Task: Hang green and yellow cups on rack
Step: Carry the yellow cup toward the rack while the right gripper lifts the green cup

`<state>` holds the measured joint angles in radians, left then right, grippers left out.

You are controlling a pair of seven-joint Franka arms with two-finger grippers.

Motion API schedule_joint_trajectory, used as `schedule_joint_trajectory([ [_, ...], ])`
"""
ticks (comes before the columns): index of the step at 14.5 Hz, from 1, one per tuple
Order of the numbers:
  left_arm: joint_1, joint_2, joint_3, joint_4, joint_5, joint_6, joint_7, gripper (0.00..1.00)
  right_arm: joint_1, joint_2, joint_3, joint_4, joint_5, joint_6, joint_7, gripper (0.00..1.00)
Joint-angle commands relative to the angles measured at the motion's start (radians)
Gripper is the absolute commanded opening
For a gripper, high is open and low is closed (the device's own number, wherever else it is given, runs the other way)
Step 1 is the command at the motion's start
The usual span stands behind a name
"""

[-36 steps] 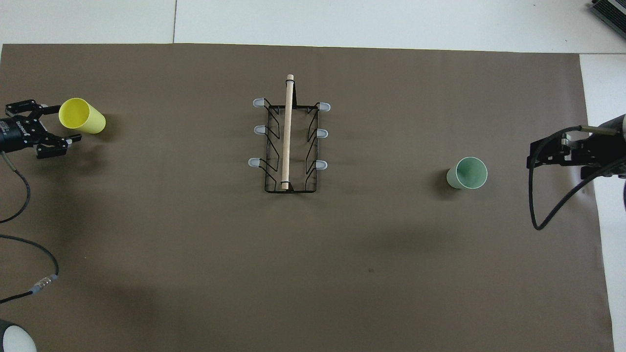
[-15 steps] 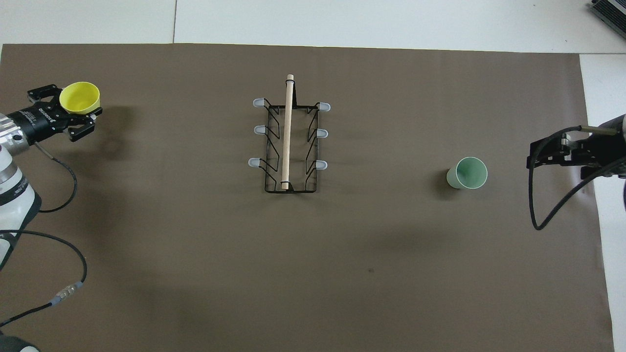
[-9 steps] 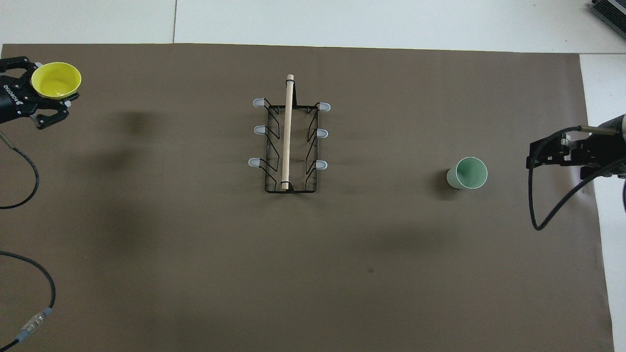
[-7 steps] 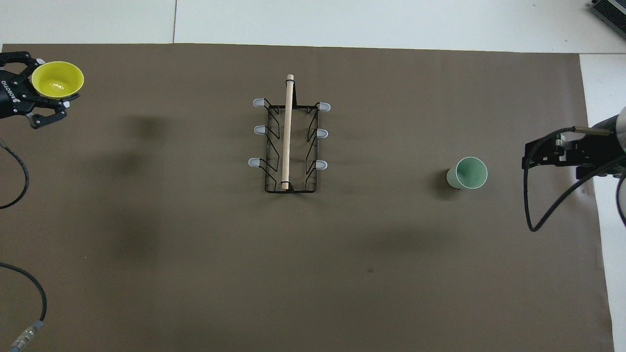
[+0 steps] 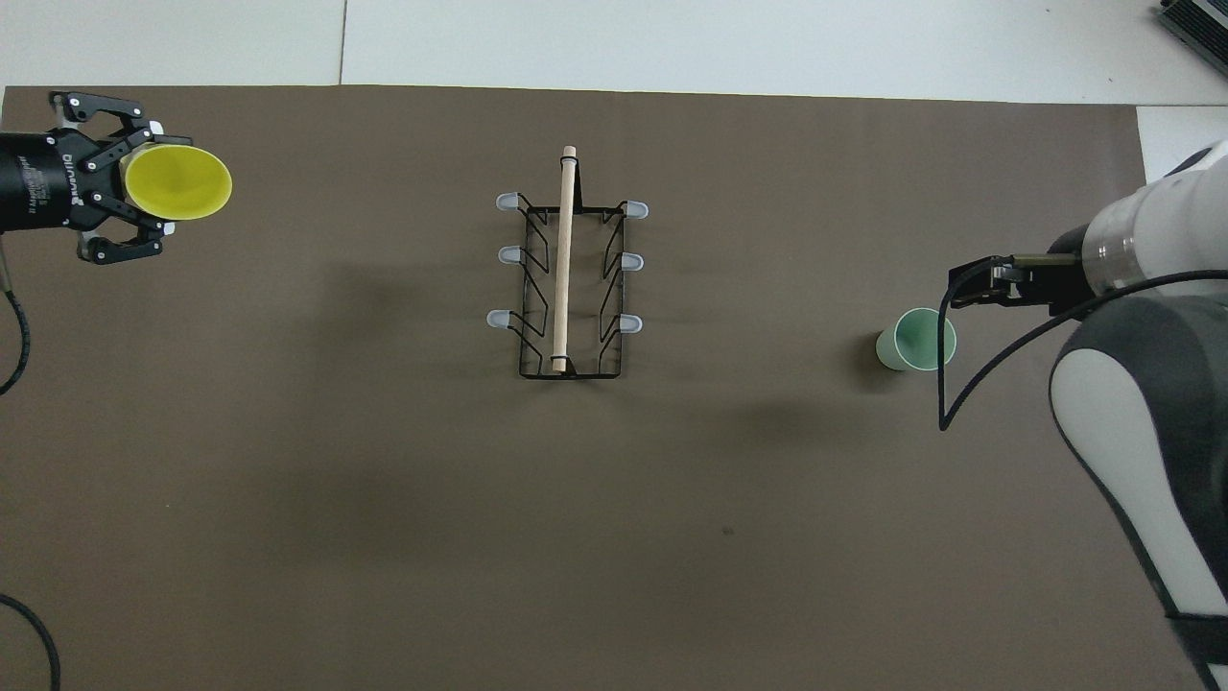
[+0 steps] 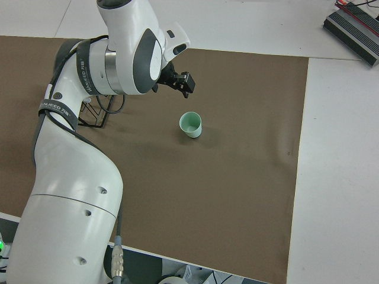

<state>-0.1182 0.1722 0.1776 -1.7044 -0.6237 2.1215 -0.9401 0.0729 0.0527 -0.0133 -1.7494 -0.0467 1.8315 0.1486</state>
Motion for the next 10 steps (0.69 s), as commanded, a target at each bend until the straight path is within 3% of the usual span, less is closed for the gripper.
schedule_joint_trajectory([
  [1,-0.004,-0.063,-0.064,-0.041,0.135,-0.008,0.012,0.0,-0.002,0.197,0.004,0.153,-0.074,-0.001,-0.079,1.0],
  [4,-0.004,-0.082,-0.16,-0.041,0.293,0.009,-0.005,0.0,0.005,0.346,0.033,0.252,-0.153,0.005,-0.214,1.0],
  [7,-0.003,-0.082,-0.275,-0.069,0.525,0.108,-0.109,0.0,0.06,0.39,0.047,0.214,-0.283,-0.006,-0.415,1.0],
  [10,-0.003,-0.089,-0.366,-0.102,0.761,0.156,-0.255,0.0,0.149,0.461,0.049,0.193,-0.467,-0.075,-0.495,1.0],
])
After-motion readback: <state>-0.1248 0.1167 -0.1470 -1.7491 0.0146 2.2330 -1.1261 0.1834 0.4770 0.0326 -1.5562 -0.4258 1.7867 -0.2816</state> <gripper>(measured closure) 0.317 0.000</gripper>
